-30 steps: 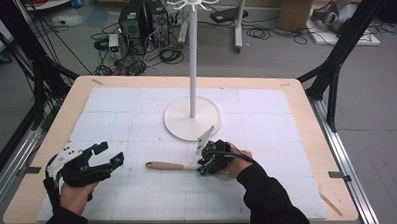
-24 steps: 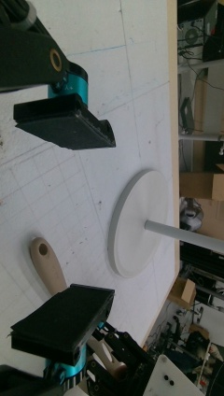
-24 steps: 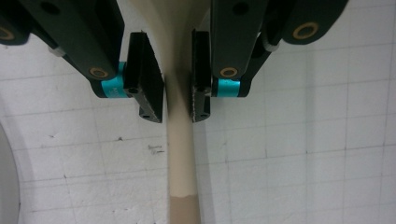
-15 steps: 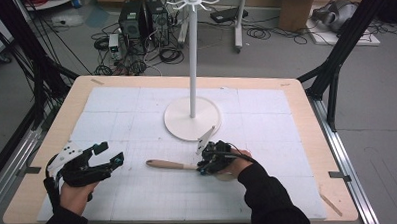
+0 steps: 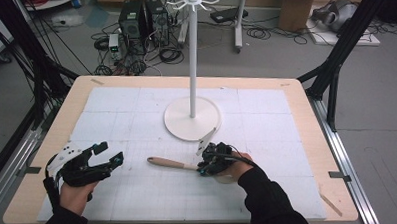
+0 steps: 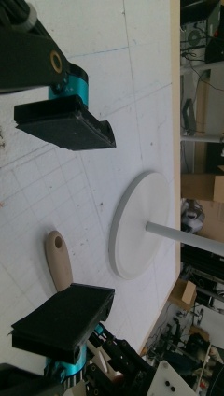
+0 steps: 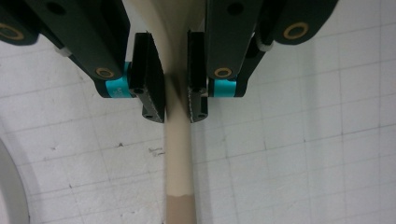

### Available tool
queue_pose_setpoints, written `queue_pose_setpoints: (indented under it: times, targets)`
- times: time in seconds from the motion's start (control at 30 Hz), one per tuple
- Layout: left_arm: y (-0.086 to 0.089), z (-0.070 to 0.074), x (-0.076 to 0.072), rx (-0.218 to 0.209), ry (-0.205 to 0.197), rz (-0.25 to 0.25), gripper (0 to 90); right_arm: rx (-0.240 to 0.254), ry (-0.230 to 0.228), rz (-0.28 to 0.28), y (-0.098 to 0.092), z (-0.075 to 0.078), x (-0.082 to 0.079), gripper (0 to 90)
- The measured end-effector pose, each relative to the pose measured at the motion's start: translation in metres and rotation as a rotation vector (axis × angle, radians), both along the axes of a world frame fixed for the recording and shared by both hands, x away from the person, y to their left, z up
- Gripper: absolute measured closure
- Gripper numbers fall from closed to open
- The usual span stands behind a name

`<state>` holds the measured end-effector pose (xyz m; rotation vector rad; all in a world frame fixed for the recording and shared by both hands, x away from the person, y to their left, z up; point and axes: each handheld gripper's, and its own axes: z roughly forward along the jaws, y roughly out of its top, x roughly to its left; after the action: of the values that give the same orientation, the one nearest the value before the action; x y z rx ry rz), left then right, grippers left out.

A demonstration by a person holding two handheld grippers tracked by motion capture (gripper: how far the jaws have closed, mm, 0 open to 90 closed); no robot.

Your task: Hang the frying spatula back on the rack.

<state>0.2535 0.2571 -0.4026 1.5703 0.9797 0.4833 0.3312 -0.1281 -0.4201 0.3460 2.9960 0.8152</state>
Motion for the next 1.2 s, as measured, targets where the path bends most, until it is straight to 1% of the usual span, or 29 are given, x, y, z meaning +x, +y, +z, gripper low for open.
queue_pose_setpoints:
  times: [0.1,0.17,0.33,0.37,0.53,0.6,0.67,0.7,0.77,0.8,0.83,0.9,1.03,1.07,1.1,1.2]
  targets:
    - [-0.001,0.0,0.0,-0.002,-0.001,-0.002,23.6,0.013,-0.003,-0.014,-0.003,0.003,-0.003,77.5]
    - [-0.001,0.0,0.0,-0.002,-0.002,-0.001,23.6,0.05,-0.01,-0.028,-0.006,0.006,-0.004,77.5]
    - [-0.001,0.0,-0.001,-0.005,-0.005,-0.001,23.6,0.11,-0.023,-0.088,-0.013,0.012,-0.008,77.5]
    - [-0.002,0.001,-0.001,-0.008,-0.004,-0.001,23.6,0.133,-0.028,-0.103,-0.015,0.013,-0.009,77.4]
    - [-0.005,0.001,-0.001,-0.018,-0.007,-0.006,23.6,0.194,-0.072,-0.167,-0.019,0.02,-0.016,77.4]
    - [-0.008,0.001,-0.001,-0.045,-0.01,-0.015,23.5,0.222,-0.082,-0.191,-0.021,0.023,-0.018,77.4]
    - [-0.011,0.003,0.0,-0.073,-0.009,-0.025,23.6,0.235,-0.101,-0.211,-0.022,0.025,-0.02,77.4]
    - [-0.013,0.004,0.0,-0.083,-0.003,-0.014,23.1,0.251,-0.107,-0.233,-0.023,0.026,-0.023,77.4]
    - [-0.017,0.006,0.001,-0.087,0.013,0.002,22.7,0.293,-0.126,-0.249,-0.025,0.028,-0.026,77.3]
    - [-0.02,0.007,0.001,-0.099,0.021,0.005,22.7,0.305,-0.133,-0.259,-0.025,0.029,-0.028,77.3]
    - [-0.021,0.008,0.002,-0.1,0.02,0.001,22.9,0.323,-0.145,-0.265,-0.026,0.029,-0.031,77.3]
    - [-0.027,0.01,0.004,-0.096,0.03,-0.017,23.8,0.354,-0.164,-0.28,-0.027,0.03,-0.035,77.3]
    - [-0.036,0.014,0.008,-0.104,0.041,-0.049,24.7,0.374,-0.194,-0.301,-0.029,0.035,-0.041,77.3]
    - [-0.039,0.015,0.01,-0.114,0.04,-0.058,24.7,0.385,-0.195,-0.301,-0.03,0.036,-0.041,77.4]
    - [-0.041,0.016,0.011,-0.121,0.042,-0.066,24.7,0.4,-0.2,-0.314,-0.031,0.038,-0.043,77.3]
    - [-0.051,0.022,0.015,-0.14,0.044,-0.098,24.6,0.426,-0.211,-0.328,-0.033,0.041,-0.045,77.3]
